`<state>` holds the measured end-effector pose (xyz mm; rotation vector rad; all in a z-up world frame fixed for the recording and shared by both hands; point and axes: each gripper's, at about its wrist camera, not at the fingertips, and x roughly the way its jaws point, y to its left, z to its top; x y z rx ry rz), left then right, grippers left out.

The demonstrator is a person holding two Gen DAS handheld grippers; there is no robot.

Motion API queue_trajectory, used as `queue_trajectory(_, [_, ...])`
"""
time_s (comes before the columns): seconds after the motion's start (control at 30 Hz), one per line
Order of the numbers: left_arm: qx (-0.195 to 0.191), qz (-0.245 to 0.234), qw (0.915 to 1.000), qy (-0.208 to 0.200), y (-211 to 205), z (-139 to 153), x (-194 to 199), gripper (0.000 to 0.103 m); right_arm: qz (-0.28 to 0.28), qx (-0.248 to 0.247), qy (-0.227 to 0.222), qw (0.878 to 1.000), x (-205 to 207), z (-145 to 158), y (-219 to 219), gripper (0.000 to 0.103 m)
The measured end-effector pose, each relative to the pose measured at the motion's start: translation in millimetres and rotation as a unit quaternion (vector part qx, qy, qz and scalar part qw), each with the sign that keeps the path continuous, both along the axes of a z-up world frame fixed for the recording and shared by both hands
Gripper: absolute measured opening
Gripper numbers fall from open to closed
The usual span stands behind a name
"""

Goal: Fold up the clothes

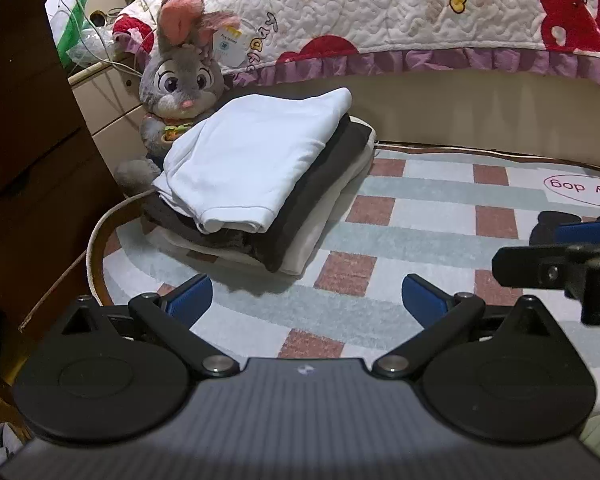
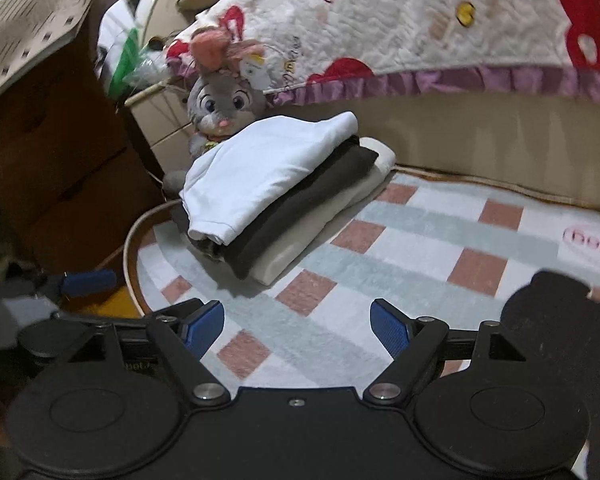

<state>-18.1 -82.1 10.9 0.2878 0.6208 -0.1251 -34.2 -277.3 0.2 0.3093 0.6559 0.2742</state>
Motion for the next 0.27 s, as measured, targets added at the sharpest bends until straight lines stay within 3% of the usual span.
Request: queue_trajectory(0.27, [0.001,0.0,1.0,0.01,-0.3,-0.6,2.5,0.103,-0.018,-0.002,0.014,1.0,1.9,-4.2,-6.2,0.084])
